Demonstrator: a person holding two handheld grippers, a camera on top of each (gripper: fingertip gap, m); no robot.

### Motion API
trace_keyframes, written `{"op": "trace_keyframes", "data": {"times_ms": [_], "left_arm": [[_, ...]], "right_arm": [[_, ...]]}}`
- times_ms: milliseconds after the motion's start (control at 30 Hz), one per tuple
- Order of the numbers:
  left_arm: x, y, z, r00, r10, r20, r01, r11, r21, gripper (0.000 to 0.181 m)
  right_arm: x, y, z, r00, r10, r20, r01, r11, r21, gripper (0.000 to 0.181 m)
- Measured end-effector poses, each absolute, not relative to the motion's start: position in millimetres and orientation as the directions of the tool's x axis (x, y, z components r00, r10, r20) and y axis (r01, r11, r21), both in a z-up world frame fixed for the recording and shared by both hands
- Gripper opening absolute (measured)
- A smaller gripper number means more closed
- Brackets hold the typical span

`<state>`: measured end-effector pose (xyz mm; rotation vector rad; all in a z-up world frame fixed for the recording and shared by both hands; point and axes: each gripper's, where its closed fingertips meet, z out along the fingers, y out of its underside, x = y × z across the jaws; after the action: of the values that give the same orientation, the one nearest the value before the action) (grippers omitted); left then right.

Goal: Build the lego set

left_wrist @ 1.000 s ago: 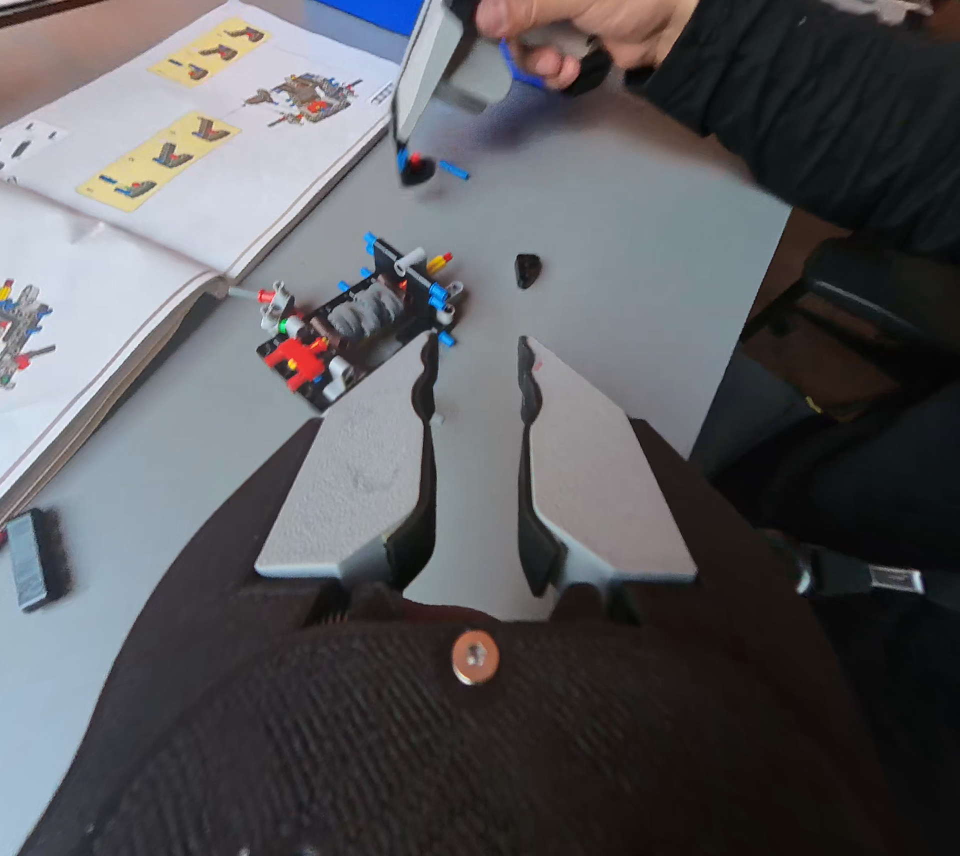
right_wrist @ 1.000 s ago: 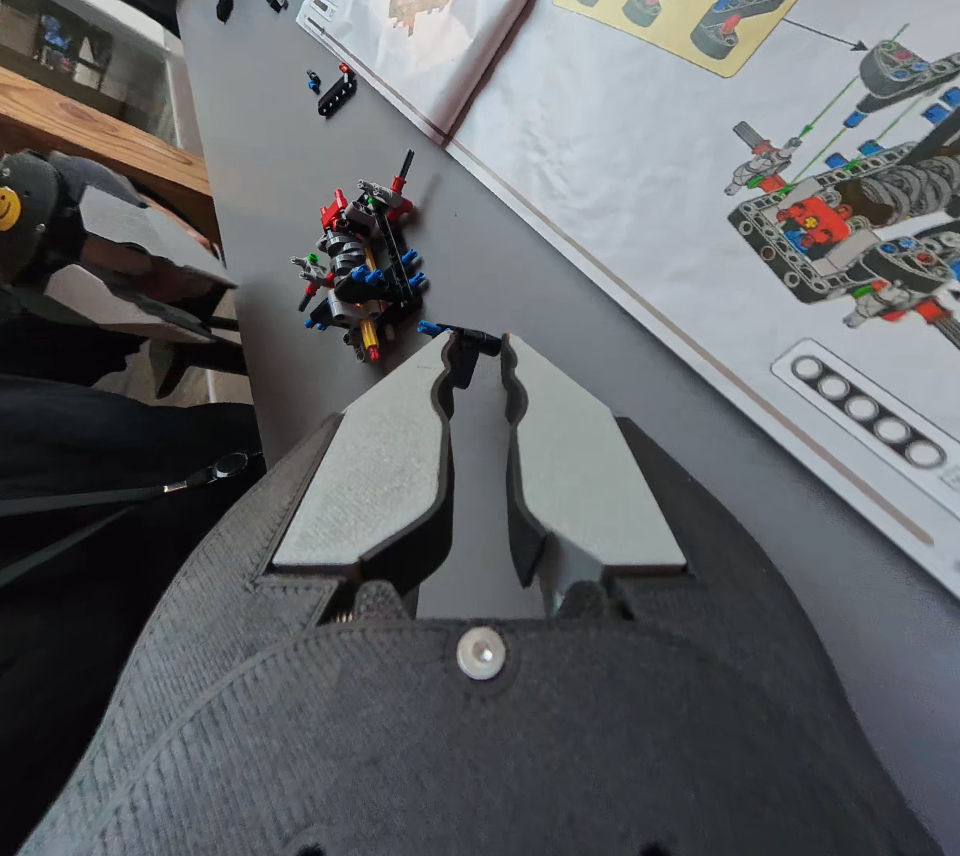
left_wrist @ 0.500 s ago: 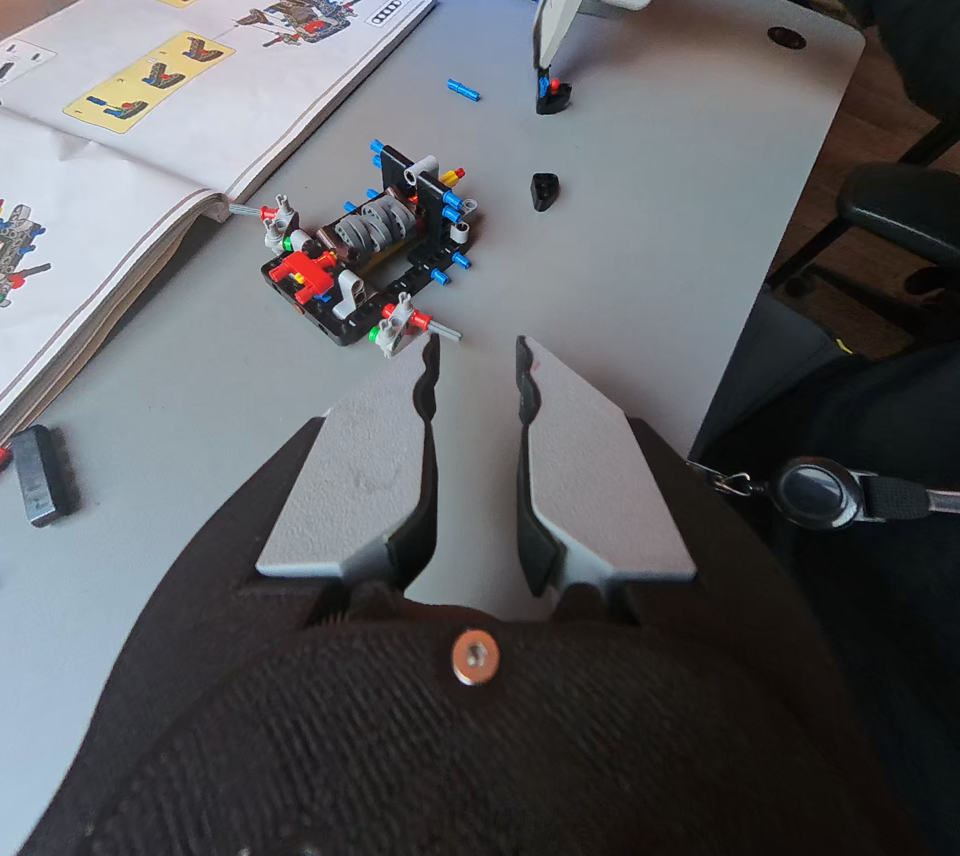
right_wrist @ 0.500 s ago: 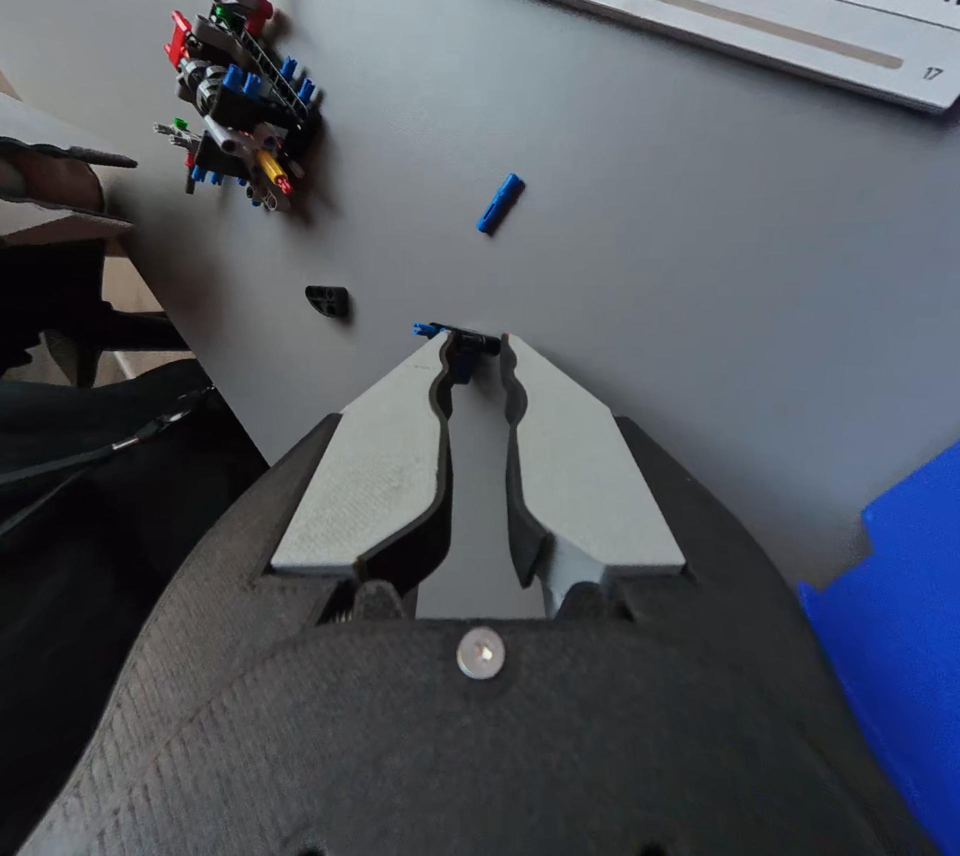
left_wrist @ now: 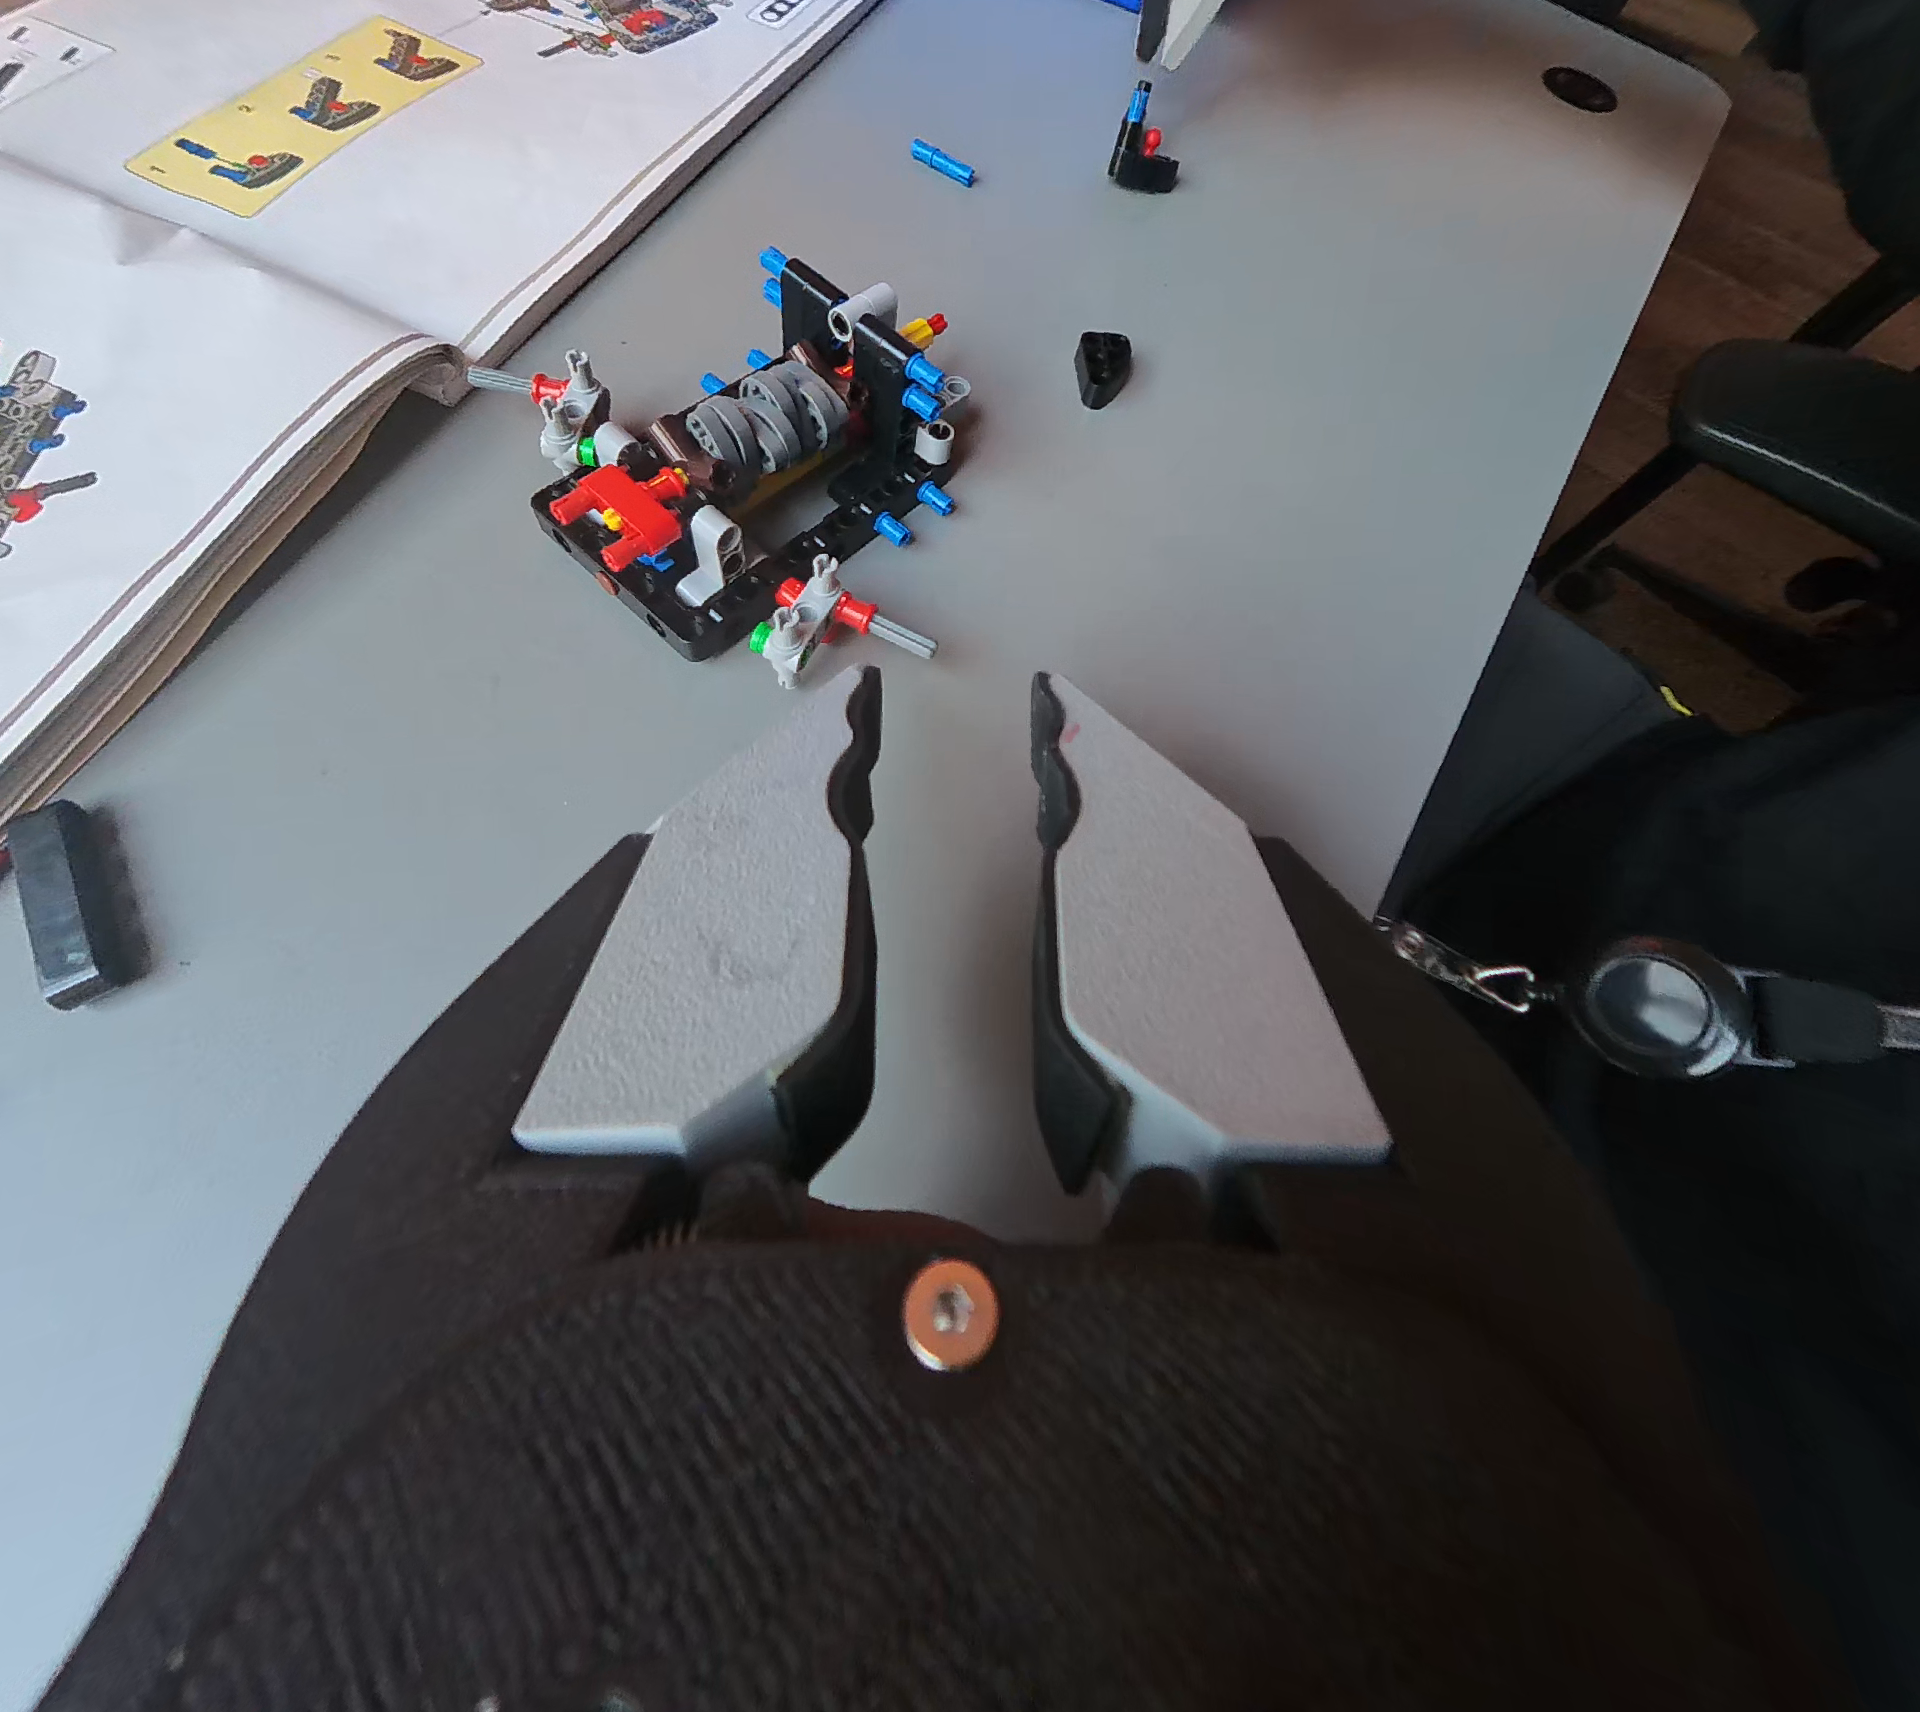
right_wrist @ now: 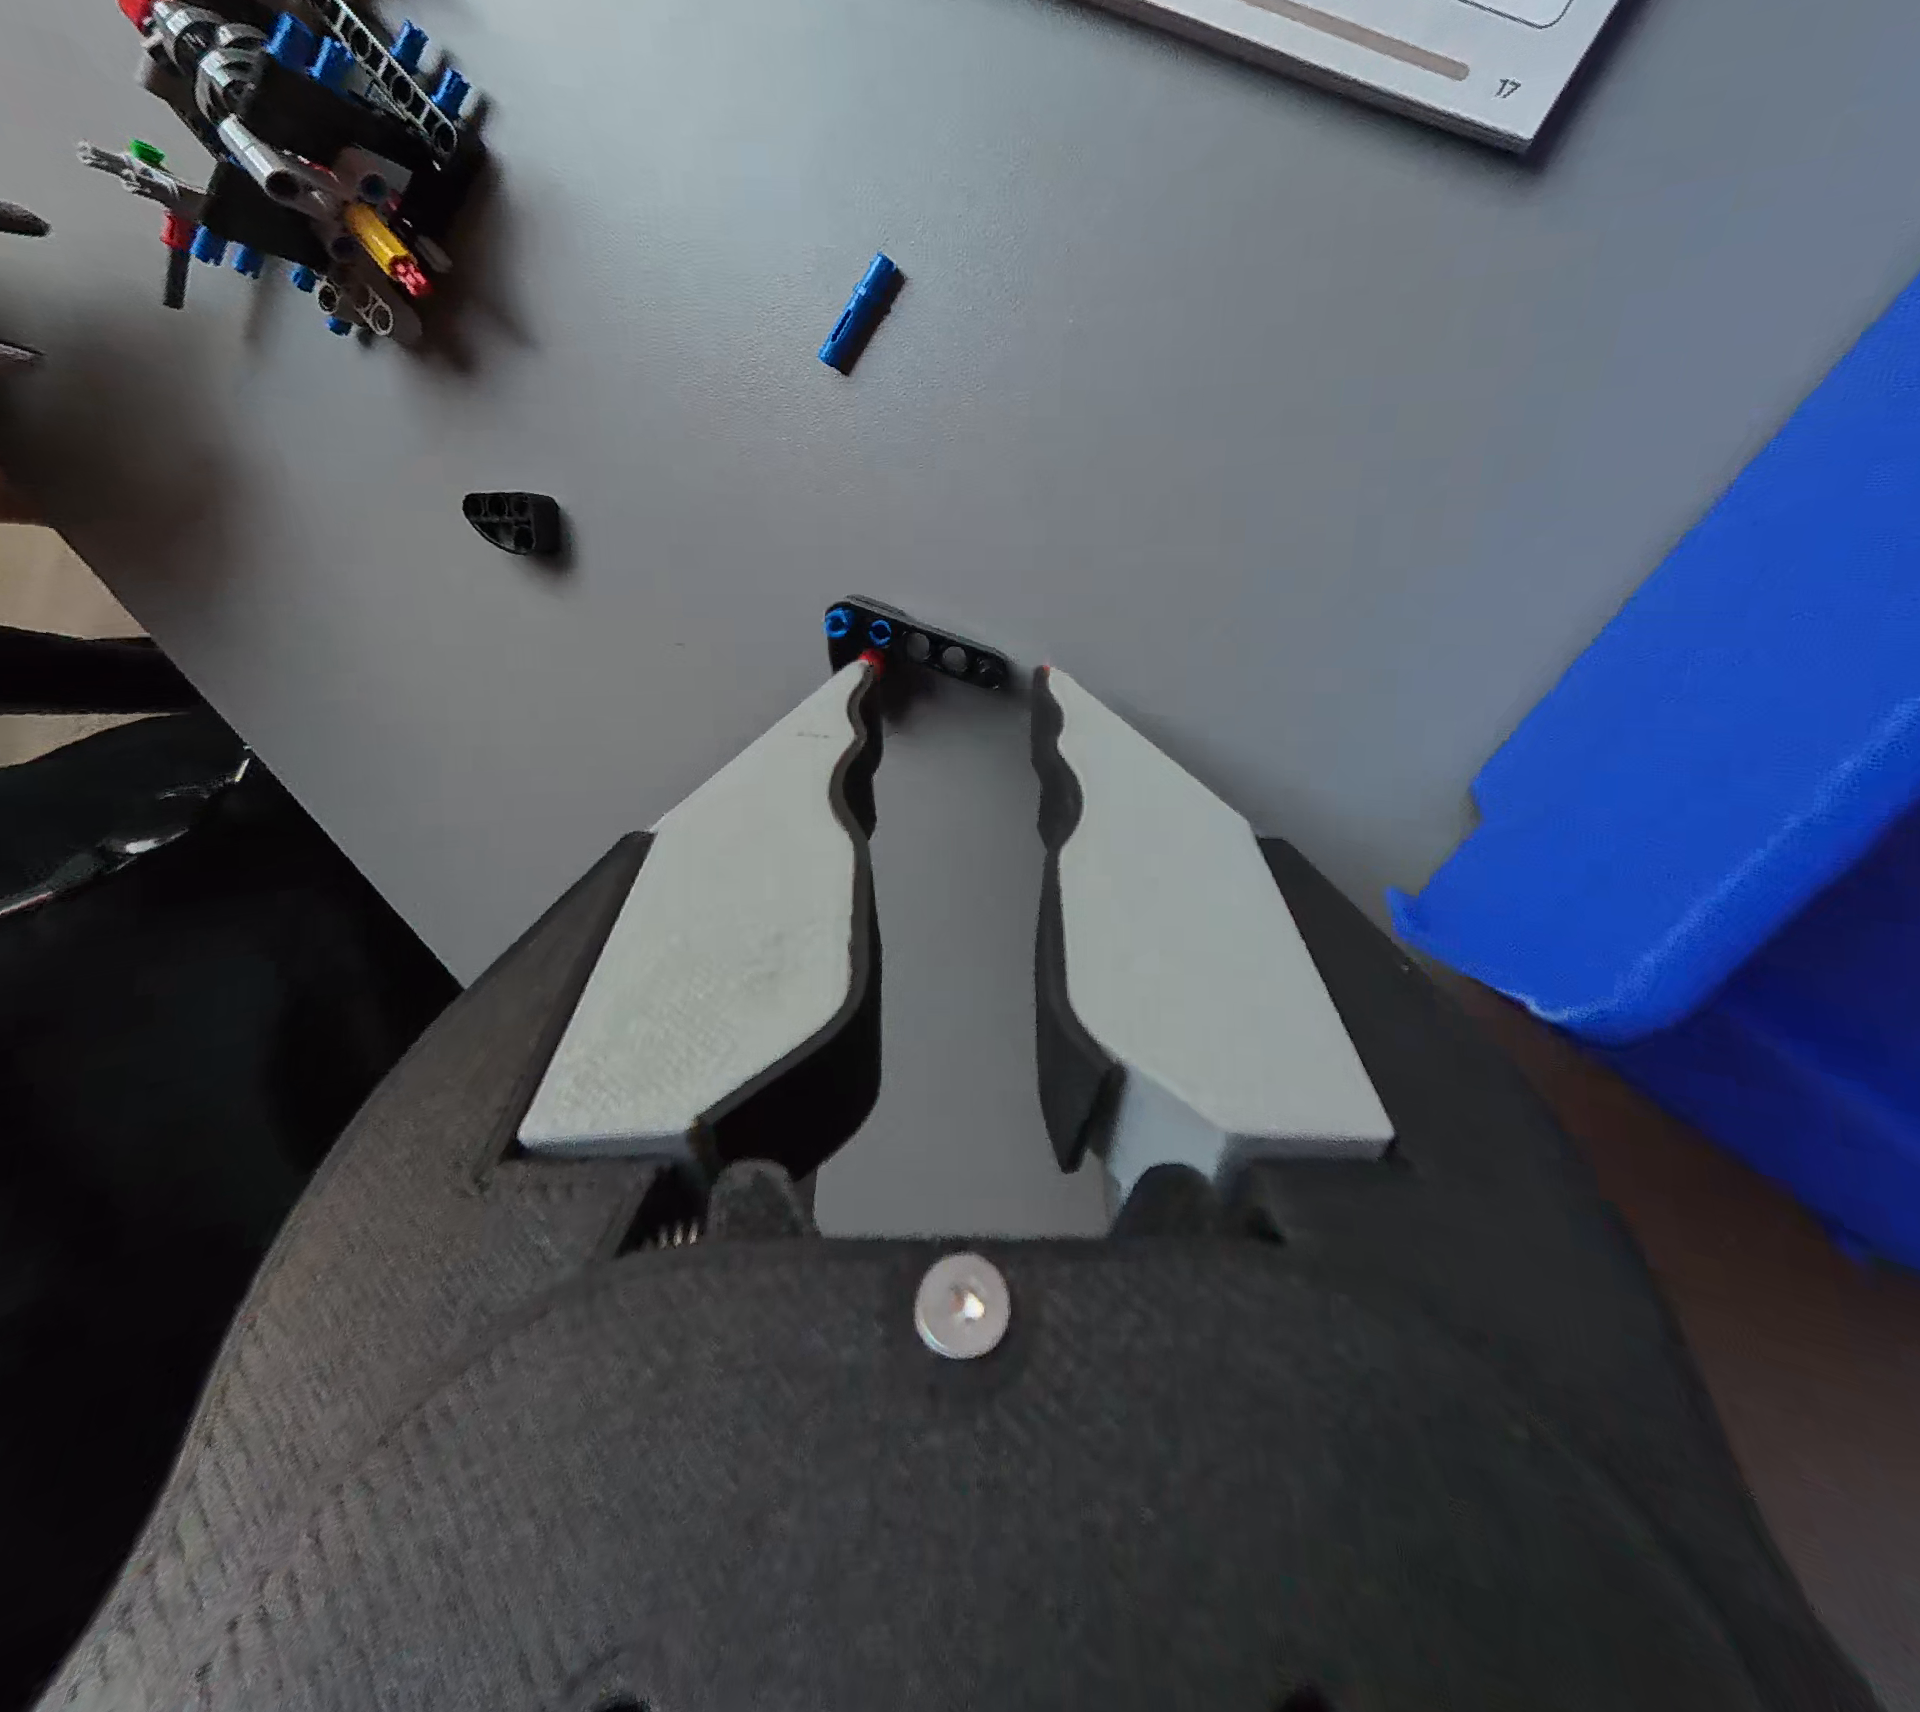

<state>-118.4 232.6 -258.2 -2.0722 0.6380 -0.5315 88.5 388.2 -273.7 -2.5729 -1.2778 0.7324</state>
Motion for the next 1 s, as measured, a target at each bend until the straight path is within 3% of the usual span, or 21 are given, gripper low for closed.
{"op": "trace_keyframes", "data": {"times_ms": [200,433,867,1000], "left_arm": [[-120,233,-258,0.781,-0.610,0.132,-0.236,-0.484,-0.843,0.025],[-124,236,-258,0.789,-0.598,0.139,-0.224,-0.491,-0.842,0.024],[-139,243,-260,0.817,-0.574,0.056,-0.271,-0.467,-0.842,0.023],[-140,244,-260,0.816,-0.570,0.099,-0.240,-0.488,-0.839,0.023]], "right_arm": [[94,388,-263,0.509,0.797,-0.324,0.684,-0.603,-0.410,0.025],[88,378,-251,0.467,0.840,-0.276,0.646,-0.538,-0.542,0.030],[48,354,-250,0.318,0.929,-0.188,0.634,-0.356,-0.686,0.020],[47,353,-268,0.314,0.936,-0.161,0.671,-0.339,-0.660,0.021]]}}
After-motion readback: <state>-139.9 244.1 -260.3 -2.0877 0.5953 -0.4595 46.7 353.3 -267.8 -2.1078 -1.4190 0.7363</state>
